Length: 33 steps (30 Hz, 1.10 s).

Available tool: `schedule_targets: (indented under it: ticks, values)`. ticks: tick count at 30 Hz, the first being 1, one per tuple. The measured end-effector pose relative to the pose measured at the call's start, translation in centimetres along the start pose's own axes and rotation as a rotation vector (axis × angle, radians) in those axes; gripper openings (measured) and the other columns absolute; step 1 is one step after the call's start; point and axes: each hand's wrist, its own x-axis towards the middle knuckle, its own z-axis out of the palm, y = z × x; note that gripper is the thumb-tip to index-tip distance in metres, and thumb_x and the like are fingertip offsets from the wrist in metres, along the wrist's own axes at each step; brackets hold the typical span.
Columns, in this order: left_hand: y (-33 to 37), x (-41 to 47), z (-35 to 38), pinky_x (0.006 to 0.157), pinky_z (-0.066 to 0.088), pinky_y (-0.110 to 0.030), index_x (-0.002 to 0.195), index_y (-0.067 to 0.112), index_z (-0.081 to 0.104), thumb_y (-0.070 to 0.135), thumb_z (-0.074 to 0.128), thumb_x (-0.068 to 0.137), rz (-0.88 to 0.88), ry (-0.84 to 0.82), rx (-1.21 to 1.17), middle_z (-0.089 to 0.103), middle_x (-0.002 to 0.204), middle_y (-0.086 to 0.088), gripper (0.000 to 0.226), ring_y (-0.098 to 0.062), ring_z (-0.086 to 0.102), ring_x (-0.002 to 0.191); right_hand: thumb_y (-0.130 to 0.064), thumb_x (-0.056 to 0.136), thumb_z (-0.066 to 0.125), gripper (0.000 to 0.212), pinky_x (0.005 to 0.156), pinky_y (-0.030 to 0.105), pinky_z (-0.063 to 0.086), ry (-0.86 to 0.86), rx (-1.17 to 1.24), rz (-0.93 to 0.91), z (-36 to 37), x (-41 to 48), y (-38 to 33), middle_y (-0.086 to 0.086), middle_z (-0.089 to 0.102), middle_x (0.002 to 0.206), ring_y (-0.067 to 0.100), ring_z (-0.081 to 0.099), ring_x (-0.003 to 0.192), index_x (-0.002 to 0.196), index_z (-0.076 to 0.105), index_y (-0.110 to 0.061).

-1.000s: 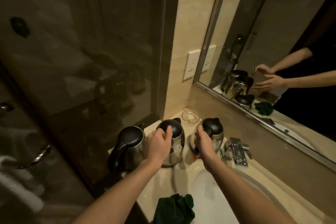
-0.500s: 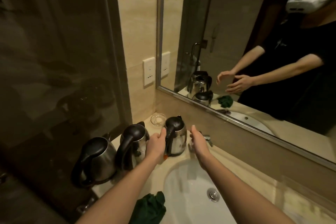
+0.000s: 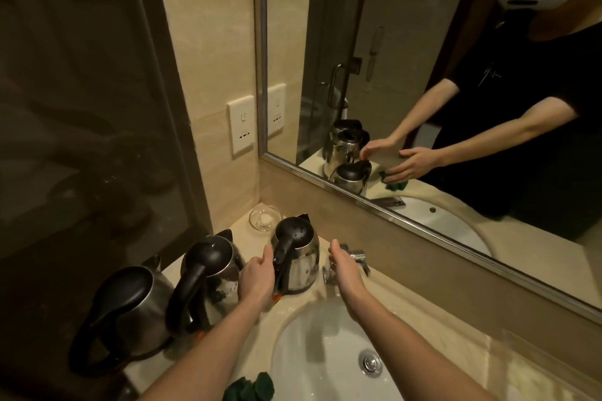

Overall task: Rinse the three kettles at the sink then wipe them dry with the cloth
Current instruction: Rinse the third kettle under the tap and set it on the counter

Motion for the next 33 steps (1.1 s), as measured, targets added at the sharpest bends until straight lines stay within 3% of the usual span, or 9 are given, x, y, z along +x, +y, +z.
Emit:
schedule_targets:
  ticks: [2, 6, 10, 14, 21, 24, 29, 33]
  values:
    - [0.1, 0.8, 0.4, 0.089, 0.037, -0.035, 0.107, 0.007, 0.060, 0.054, 0.026, 0.104, -0.011, 0.012, -0.004, 0.056, 0.104, -0.008, 0.059, -0.022, 0.047, 0.101, -0.057, 0.097, 0.029, 0.060, 0.109, 0.040, 0.028, -0.005, -0.002, 0.021, 0.0, 0.8, 0.3, 0.000, 0.046, 0.144, 0.020, 0.041, 0.131, 0.142, 0.042, -0.020]
    - [-0.1, 2.7, 1.8, 0.082, 0.044, -0.036, 0.102, 0.006, 0.065, 0.065, 0.024, 0.099, -0.053, -0.041, 0.019, 0.066, 0.101, -0.013, 0.072, -0.029, 0.060, 0.095, -0.051, 0.100, 0.029, 0.054, 0.105, 0.036, 0.031, -0.016, 0.013, 0.038, 0.2, 2.0, 0.5, -0.001, 0.051, 0.132, 0.016, 0.045, 0.121, 0.137, 0.048, -0.018]
    - [0.0, 3.6, 3.1, 0.064, 0.052, -0.032, 0.079, 0.005, 0.071, 0.069, 0.033, 0.096, -0.098, -0.109, -0.059, 0.070, 0.067, -0.008, 0.076, -0.026, 0.066, 0.067, -0.050, 0.100, 0.030, 0.052, 0.102, 0.034, 0.032, -0.021, 0.003, 0.048, 0.5, 3.1, 0.6, -0.003, 0.052, 0.128, 0.014, 0.046, 0.119, 0.137, 0.049, -0.018]
    - [-0.1, 4.0, 3.3, 0.048, 0.048, -0.026, 0.062, 0.004, 0.066, 0.067, 0.044, 0.094, -0.119, -0.122, -0.156, 0.063, 0.051, -0.006, 0.074, -0.020, 0.060, 0.046, -0.055, 0.098, 0.031, 0.057, 0.111, 0.041, 0.030, -0.020, -0.007, 0.071, 0.6, 4.2, 1.1, -0.001, 0.047, 0.143, 0.020, 0.042, 0.132, 0.141, 0.044, -0.022]
    - [-0.5, 3.6, 3.8, 0.049, 0.046, -0.026, 0.060, 0.004, 0.063, 0.064, 0.054, 0.091, -0.106, -0.064, -0.320, 0.058, 0.049, -0.008, 0.068, -0.020, 0.054, 0.044, -0.059, 0.096, 0.030, 0.060, 0.113, 0.041, 0.027, -0.030, -0.031, 0.083, 0.7, 4.8, 1.4, -0.001, 0.043, 0.147, 0.019, 0.039, 0.134, 0.143, 0.042, -0.024]
    - [-0.1, 3.2, 3.6, 0.049, 0.045, -0.028, 0.063, 0.003, 0.065, 0.065, 0.057, 0.088, -0.119, -0.020, -0.403, 0.058, 0.050, -0.007, 0.067, -0.021, 0.054, 0.046, -0.054, 0.098, 0.030, 0.055, 0.108, 0.037, 0.029, -0.032, -0.022, 0.070, 0.5, 4.6, 0.9, -0.002, 0.050, 0.137, 0.019, 0.042, 0.132, 0.139, 0.047, -0.021]
    - [0.0, 0.9, 3.2, 0.060, 0.050, -0.033, 0.048, 0.008, 0.062, 0.066, 0.059, 0.087, -0.078, 0.019, -0.407, 0.056, 0.040, -0.003, 0.070, -0.024, 0.056, 0.047, -0.050, 0.100, 0.030, 0.053, 0.101, 0.032, 0.031, -0.055, -0.006, 0.037, 0.2, 3.1, 0.3, 0.002, 0.050, 0.137, 0.019, 0.043, 0.128, 0.139, 0.046, -0.018]
    - [-0.4, -1.6, 2.4, 0.054, 0.046, -0.031, 0.055, 0.007, 0.064, 0.065, 0.059, 0.087, -0.100, -0.004, -0.453, 0.057, 0.045, -0.004, 0.067, -0.022, 0.054, 0.045, -0.058, 0.096, 0.031, 0.061, 0.106, 0.036, 0.030, -0.020, -0.023, 0.030, -0.1, 1.7, 0.7, -0.003, 0.049, 0.138, 0.017, 0.043, 0.127, 0.141, 0.045, -0.019]
